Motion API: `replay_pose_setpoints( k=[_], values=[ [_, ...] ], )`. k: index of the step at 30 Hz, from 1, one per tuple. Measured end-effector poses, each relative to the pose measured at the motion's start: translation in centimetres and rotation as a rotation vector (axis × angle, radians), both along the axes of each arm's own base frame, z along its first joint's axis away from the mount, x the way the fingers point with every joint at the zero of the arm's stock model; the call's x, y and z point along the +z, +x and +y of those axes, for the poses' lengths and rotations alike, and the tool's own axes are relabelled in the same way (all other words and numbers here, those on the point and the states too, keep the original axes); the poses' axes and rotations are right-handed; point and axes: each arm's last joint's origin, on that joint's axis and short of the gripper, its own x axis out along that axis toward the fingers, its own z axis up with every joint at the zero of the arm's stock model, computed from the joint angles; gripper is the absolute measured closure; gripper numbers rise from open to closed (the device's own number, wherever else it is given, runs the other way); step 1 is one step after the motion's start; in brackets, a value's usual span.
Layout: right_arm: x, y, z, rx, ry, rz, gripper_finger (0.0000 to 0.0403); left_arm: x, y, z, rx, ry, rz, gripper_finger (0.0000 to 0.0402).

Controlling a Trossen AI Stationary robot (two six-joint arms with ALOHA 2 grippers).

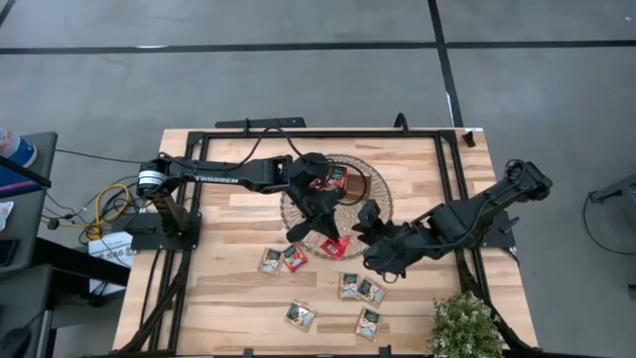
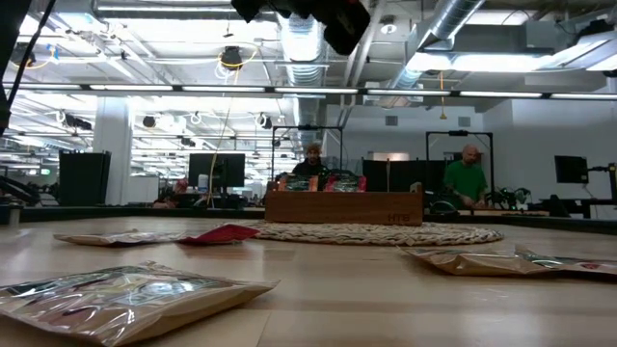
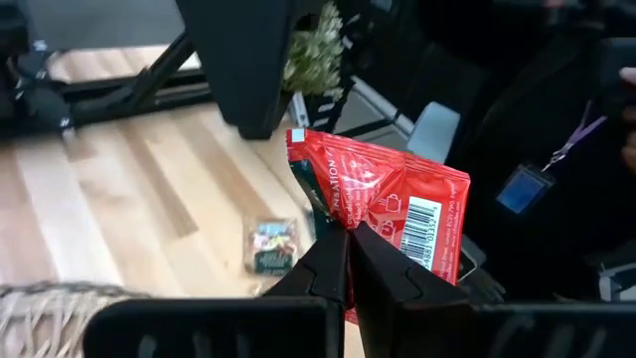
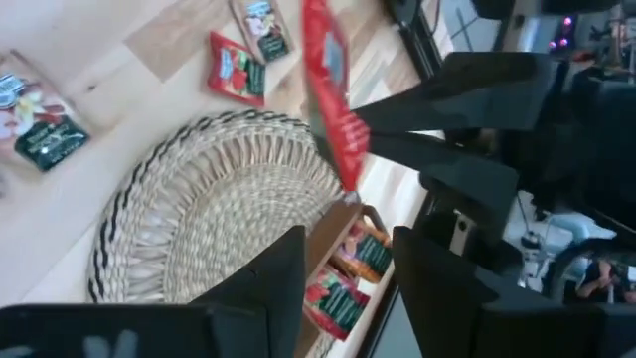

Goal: Pick & Place Tea
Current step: Put the red tea bag into the middle section of the wooden organizer

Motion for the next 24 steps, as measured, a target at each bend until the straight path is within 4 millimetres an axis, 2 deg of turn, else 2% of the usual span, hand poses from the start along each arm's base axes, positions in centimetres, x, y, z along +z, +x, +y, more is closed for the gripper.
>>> replay_pose_setpoints(
  k=[12, 24],
  values=[
    [0.24, 0.44, 0.56, 0.092, 0.009, -0.021, 0.0300, 0.78, 0.31, -0.11, -0.031, -0.056, -0.058, 0.0401],
    [0.29, 0.33, 0.91, 0.109, -0.004, -0.028, 0.0300, 0.57, 0.25, -0.10, -0.019, -0.061, -0.027, 0.0401]
  ],
)
